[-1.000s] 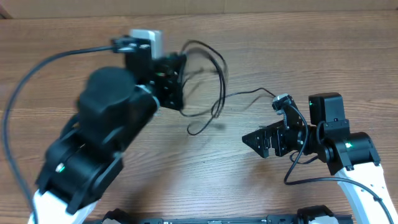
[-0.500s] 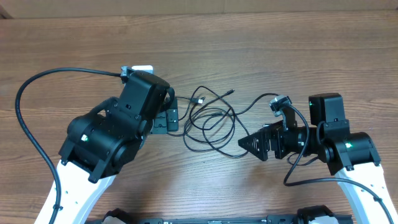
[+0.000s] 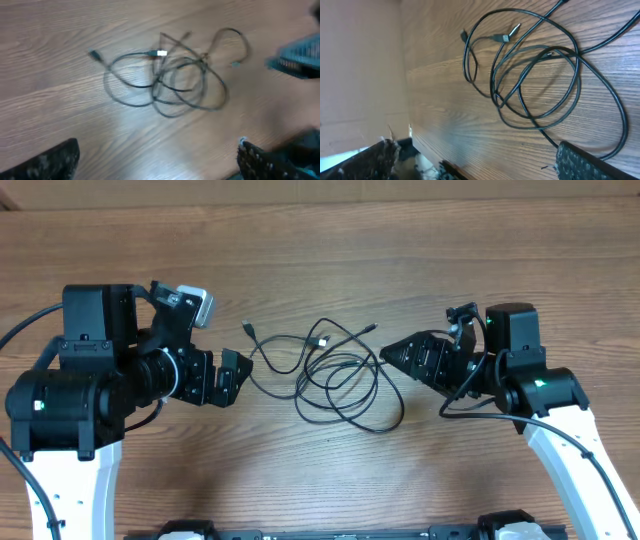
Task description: Untangle cables
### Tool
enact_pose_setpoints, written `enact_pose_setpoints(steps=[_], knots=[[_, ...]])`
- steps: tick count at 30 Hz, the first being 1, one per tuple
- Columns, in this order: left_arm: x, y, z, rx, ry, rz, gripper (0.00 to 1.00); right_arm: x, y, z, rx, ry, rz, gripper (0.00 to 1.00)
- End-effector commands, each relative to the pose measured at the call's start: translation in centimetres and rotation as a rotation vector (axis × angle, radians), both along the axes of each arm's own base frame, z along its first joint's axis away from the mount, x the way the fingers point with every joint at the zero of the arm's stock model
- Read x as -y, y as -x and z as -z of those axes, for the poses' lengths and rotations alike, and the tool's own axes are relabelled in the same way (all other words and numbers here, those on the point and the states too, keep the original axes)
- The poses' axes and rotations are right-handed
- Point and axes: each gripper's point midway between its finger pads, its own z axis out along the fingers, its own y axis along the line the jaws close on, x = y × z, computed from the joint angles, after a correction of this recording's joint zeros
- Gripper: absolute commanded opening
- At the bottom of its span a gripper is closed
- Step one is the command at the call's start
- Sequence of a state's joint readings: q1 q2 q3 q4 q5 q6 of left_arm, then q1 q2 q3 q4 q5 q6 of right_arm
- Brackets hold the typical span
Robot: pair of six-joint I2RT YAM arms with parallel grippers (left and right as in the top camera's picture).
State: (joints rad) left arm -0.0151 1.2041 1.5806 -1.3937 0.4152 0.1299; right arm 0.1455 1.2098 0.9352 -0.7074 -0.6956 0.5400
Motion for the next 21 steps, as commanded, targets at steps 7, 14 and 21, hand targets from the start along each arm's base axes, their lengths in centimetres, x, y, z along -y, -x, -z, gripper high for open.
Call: enact_pose_setpoints(steps=[7,14,21], knots=[[-4.5,-3.0,4.7,-0.066,-0.152,-0.274,1.0,-4.8,-1.3,3.6,-0.103,0.083,0.057,1.0],[-1.5,-4.5,10.4,-0.083,-0.008,-0.173,1.0,-4.1,-3.1,3.7,-0.151,0.061,0.228,1.0],[-0.9,-4.6,10.2,-0.078,0.023,-0.145,1.0,-6.9,-4.8,8.3,-0.243,0.029,0.195,0.88]])
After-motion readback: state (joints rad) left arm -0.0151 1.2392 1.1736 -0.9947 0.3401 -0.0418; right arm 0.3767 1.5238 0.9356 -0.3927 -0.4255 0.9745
